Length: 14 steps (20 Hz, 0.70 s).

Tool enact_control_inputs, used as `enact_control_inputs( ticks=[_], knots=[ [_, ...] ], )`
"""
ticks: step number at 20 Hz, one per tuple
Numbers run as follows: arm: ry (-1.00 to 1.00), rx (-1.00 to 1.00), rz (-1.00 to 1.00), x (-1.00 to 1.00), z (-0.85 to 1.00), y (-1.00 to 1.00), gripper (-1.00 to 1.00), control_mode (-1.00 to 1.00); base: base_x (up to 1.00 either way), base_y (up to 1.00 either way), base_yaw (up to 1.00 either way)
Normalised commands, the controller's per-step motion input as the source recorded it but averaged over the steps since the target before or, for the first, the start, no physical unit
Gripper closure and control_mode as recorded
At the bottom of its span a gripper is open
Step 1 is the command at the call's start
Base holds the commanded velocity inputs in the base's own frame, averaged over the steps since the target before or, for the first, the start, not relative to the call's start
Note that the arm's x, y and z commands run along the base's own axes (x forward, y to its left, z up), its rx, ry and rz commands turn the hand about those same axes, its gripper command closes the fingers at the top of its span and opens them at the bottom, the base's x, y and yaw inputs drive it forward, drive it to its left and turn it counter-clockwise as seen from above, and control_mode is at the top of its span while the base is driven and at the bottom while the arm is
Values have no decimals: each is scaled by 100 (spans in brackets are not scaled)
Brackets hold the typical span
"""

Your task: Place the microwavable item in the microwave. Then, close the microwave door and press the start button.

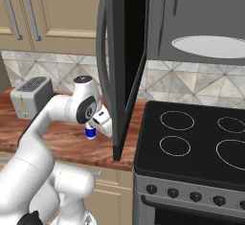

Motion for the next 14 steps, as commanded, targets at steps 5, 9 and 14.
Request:
enact_control_inputs(
  ticks=[5,9,14],
  knots=[
    [0,9,-15,0,-8,-57,-100,-100,0,0,0],
    [0,6,-14,17,-25,-32,-100,-100,0,0,0],
    [0,2,-10,27,-24,-8,-100,-100,0,0,0]
  ],
)
